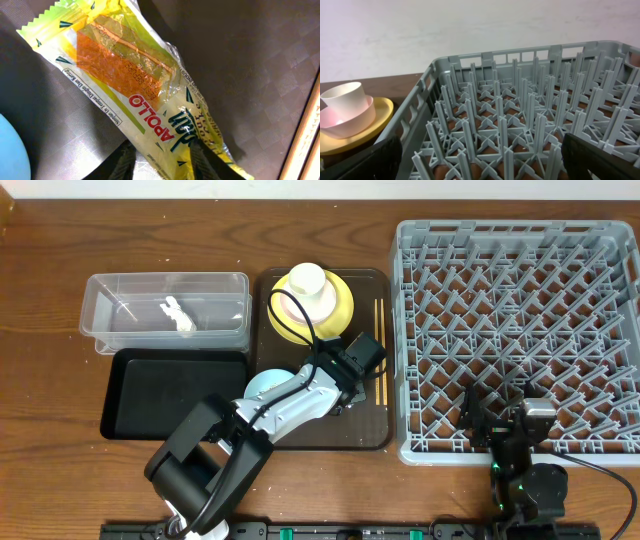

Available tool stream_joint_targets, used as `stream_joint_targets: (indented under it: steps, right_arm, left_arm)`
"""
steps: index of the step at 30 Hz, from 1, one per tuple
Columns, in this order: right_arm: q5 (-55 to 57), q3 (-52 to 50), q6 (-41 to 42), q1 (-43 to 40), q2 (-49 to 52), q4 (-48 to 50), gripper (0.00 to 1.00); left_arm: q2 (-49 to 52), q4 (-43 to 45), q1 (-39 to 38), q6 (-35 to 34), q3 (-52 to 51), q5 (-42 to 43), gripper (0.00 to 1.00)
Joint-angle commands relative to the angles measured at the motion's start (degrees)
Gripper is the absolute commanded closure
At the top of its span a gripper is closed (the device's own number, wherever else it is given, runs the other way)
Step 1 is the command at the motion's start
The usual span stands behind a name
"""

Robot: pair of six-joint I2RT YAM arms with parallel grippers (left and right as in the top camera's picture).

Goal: Sort waste into correct bins and load items into the dishwasher rack
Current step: 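Lift the wrapper with the left gripper, then carry the wrapper left and release it into the clear bin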

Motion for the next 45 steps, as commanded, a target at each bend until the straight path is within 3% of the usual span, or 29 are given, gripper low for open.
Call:
stream_joint_targets:
  steps: [1, 5, 17, 25, 35, 40, 45]
  right_arm:
    - [0.0, -0.1, -0.8, -0.4, -0.3, -0.2, 0.01]
    - [0.0, -0.1, -0.8, -0.4, -0.3, -0.2, 0.01]
    - [0.0, -0.1, -0.8, -0.4, -0.3, -0.2, 0.01]
    - [0.0, -0.1, -0.8, -0.4, -0.3, -0.2, 0.01]
    - [0.0, -0.1, -0.8, -0.4, -0.3, -0.2, 0.01]
    - [0.0, -0.1, -0.8, -0.4, -0.3, -0.2, 0.01]
    - [0.0, -0.1, -0.8, -0.4, -0.3, -0.2, 0.01]
  left_arm:
    - [0.8, 0.0, 0.0, -0.5, 0.4, -1.0, 0.65]
    - [0.8, 0.0, 0.0, -0.5, 0.4, -1.0, 0.68]
    - [0.7, -0.7, 0.0, -0.5, 0.4, -1.0, 0.93]
    - [-1.8, -2.0, 0.0, -0.5, 0.4, -1.0, 0.94]
    - [-12.0, -2.1, 1.6, 0.4, 0.4, -2.9, 0.94]
    - [-17.1, -2.1, 6.4, 0.4, 0.4, -4.2, 0.94]
    - [-20.9, -1.9, 15.7, 0.3, 0.4, -4.1, 0.94]
